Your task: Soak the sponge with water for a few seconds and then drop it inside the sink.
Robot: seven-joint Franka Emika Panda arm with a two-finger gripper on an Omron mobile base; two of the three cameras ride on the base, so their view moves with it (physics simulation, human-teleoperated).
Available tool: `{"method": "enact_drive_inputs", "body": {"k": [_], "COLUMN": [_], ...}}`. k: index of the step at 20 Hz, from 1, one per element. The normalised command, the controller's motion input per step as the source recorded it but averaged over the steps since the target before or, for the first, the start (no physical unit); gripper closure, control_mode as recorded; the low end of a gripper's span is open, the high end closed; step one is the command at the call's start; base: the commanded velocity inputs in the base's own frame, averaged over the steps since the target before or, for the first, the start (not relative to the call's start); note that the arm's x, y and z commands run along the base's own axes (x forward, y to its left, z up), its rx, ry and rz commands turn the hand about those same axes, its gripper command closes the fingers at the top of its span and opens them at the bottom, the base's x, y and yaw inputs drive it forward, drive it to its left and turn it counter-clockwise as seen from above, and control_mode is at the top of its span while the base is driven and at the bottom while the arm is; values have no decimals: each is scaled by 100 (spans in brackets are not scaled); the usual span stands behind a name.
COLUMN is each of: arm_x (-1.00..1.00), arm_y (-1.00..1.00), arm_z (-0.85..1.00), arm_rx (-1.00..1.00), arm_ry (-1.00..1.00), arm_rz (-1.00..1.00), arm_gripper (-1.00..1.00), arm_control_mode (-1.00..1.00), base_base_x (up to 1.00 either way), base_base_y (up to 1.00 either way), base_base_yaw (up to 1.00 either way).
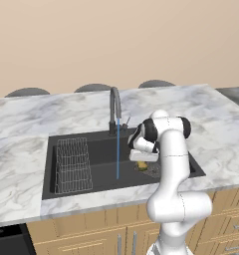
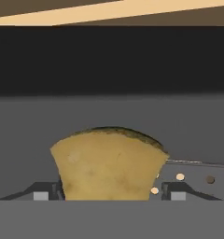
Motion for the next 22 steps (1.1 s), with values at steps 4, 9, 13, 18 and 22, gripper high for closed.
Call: {"method": "enact_drive_inputs", "body": {"k": [4,9,13,18,22], "arm_x": [-9,-6,-20,-23,-25], "arm_y": [-14,-5,0,-8,-16], "arm_z": [49,64,58,40,43], "arm_rx": [0,0,0,0,0], "arm_ry": [0,0,0,0,-4], "arm_rz": [-1,-1,-1,-6,-7], "arm_gripper": [-100,-100,-100,-100,-100], "arm_control_mode": [-100,-100,-100,-100,-100], "base_base_x": [0,0,0,0,0], "base_base_y": [0,0,0,0,0], "base_base_yaw": [0,0,0,0,0]}}
